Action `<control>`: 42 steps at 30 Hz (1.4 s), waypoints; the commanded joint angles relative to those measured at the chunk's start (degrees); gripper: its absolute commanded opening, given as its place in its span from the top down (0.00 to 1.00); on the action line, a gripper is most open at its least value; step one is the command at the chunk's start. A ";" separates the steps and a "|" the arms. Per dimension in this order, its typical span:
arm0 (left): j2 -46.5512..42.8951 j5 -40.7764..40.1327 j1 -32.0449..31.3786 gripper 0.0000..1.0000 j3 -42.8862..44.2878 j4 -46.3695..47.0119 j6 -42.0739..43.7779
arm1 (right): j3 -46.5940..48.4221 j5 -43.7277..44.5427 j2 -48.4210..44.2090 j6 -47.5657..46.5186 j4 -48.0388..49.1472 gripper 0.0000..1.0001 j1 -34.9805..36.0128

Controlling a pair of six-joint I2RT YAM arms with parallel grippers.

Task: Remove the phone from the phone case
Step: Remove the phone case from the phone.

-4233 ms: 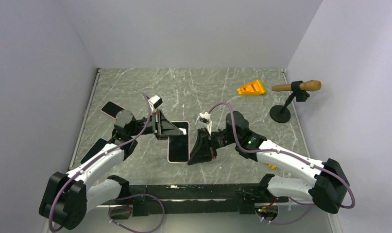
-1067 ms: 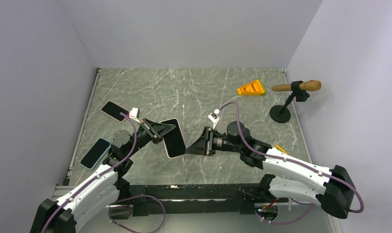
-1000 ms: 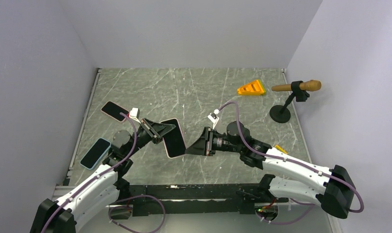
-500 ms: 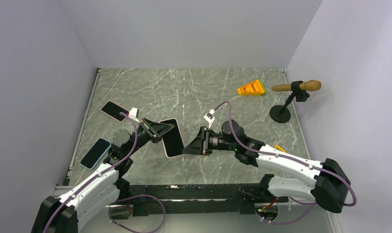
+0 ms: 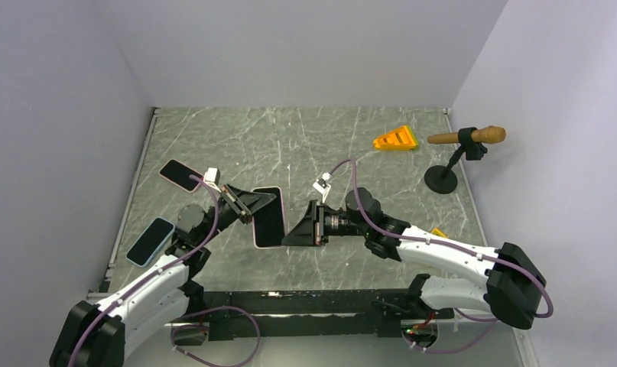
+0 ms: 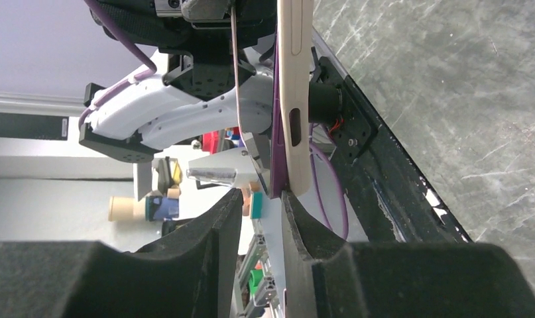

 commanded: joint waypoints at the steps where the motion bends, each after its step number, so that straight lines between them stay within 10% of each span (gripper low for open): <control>1: -3.10 2.13 -3.16 1.00 2.86 11.82 -9.50 | 2.27 10.04 0.84 -1.92 -1.95 0.67 0.57; 23: -4.73 6.13 -4.77 1.00 3.59 3.76 -6.07 | 4.84 5.87 9.81 5.00 14.41 0.66 -0.27; 31: -1.86 9.79 -4.85 1.00 1.28 7.81 -6.33 | 0.57 7.03 14.44 13.05 33.31 0.98 -0.26; 37: -2.05 12.47 -4.10 0.22 4.89 -9.41 1.56 | -3.39 10.13 9.46 12.05 30.35 1.00 -1.64; 42: -12.41 4.05 -4.03 0.01 7.27 -31.67 11.25 | -9.63 8.06 2.44 12.33 27.11 1.00 -7.22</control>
